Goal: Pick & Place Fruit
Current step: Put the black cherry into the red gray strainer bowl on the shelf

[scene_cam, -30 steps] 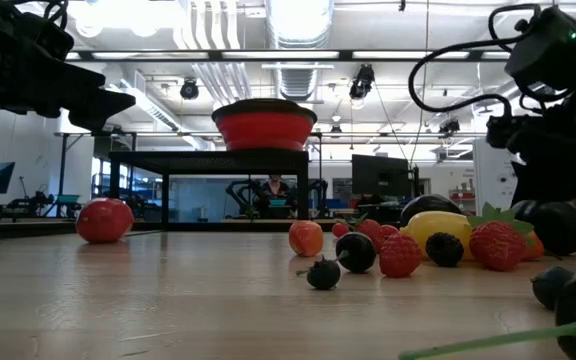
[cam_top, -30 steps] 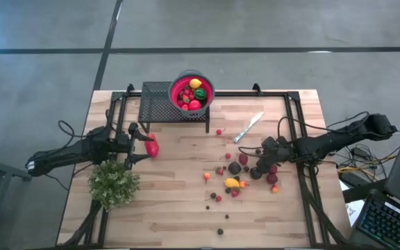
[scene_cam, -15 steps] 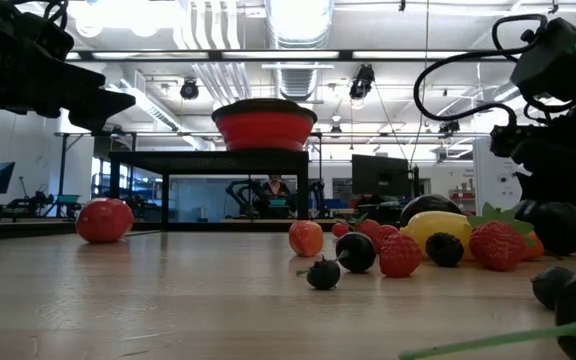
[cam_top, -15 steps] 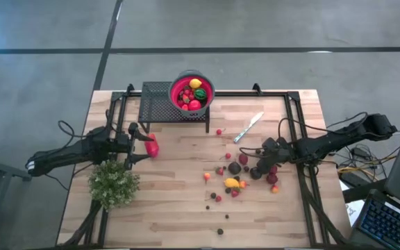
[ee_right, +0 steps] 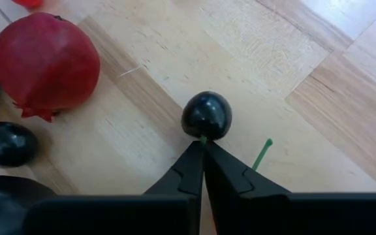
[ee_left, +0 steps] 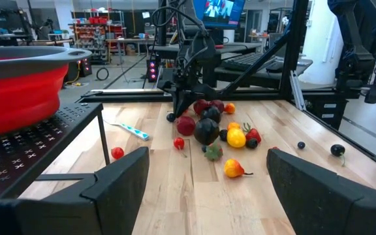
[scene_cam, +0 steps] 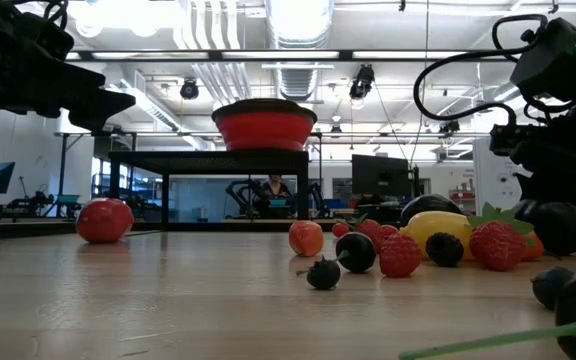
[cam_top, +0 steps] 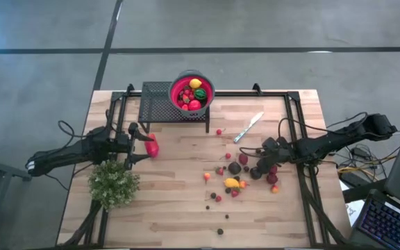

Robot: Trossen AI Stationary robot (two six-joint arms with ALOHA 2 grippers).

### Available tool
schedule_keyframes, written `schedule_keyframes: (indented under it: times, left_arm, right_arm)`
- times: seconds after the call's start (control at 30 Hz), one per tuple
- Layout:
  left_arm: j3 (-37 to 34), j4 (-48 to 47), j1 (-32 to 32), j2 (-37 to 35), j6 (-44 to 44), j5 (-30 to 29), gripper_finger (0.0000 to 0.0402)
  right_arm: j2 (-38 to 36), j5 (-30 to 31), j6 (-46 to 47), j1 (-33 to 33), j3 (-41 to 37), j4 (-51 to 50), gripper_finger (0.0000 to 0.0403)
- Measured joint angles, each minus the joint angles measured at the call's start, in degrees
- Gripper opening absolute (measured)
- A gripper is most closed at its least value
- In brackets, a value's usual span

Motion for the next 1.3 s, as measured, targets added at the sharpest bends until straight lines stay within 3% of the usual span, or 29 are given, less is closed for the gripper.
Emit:
schedule_keyframes:
  times: [0.4,0.87,1.23,1.3]
  left_arm:
    - [0.0,0.01,-0.02,0.02,0.0,0.0,0.0317]
    - [0.02,0.01,-0.01,0.02,0.0,0.0,0.0316]
    - [0.0,0.42,0.0,0.02,0.07,0.0,0.0316]
    - [-0.12,1.14,-0.02,0.02,-3.14,0.0,0.0316]
  right_arm:
    - [-0.24,-1.45,-2.78,0.02,2.88,0.17,0.0008]
    - [-0.24,-1.42,-15.22,0.02,14.57,-0.23,0.0008]
    - [-0.24,-1.27,-23.02,0.0,18.44,-0.09,0.0008]
    - [-0.24,-1.27,-24.89,0.0,18.95,-0.01,0.0008]
